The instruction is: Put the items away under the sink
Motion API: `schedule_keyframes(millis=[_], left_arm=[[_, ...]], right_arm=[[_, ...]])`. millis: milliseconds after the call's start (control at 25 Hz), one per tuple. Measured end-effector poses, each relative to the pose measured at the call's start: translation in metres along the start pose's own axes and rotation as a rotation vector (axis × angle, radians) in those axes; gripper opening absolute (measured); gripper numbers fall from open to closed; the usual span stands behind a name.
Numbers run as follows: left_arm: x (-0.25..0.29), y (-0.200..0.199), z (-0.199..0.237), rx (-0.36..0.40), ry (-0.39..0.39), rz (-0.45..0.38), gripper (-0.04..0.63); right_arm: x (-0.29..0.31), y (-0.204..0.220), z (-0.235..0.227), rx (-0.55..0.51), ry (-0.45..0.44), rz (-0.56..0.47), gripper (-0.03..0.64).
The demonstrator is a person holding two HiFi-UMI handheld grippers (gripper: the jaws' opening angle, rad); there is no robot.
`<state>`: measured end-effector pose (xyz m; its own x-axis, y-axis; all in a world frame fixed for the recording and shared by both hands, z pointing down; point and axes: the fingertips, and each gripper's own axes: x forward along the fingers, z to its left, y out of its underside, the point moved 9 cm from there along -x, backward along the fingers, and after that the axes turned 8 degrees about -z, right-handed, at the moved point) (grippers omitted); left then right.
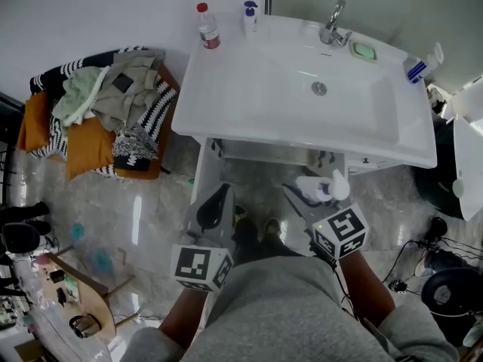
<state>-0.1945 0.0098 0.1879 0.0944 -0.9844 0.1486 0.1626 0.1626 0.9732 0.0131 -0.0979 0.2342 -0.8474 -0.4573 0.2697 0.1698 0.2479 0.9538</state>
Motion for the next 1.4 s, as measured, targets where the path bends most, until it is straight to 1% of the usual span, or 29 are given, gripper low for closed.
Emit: schedule_keyframes(millis=[280,480,640,920,1240,1400], left_arm=[[0.007,-0.002,0.032,-0.013,0.009,0.007,0.011],[0.012,-0.003,0.052,-0.033,0.024,-0.006,0.011],[0.016,-0.003,0.061,-0.04,0.031,-0.003,0.011],[0.021,-0.002,0.08,-0.054,0.058,0.003,0.011],[0.043,0.002,0.09,-0.059,0.13,0.015,0.011],[0.06,0.003,0.088,-0.056,0.189,0.029,0.011]], right_arm=[[0.022,-0.005,0.008,0.002,0.026,0.016,0.242],[0.034,-0.008,0.016,-0.011,0.043,0.031,0.242],[0.04,-0.012,0.022,-0.023,0.043,0.042,0.242],[0.058,-0.01,0.028,-0.027,0.069,0.062,0.242],[0.065,0.002,0.026,-0.001,0.146,0.086,0.242],[0.062,0.007,0.021,0.028,0.204,0.087,0.242]])
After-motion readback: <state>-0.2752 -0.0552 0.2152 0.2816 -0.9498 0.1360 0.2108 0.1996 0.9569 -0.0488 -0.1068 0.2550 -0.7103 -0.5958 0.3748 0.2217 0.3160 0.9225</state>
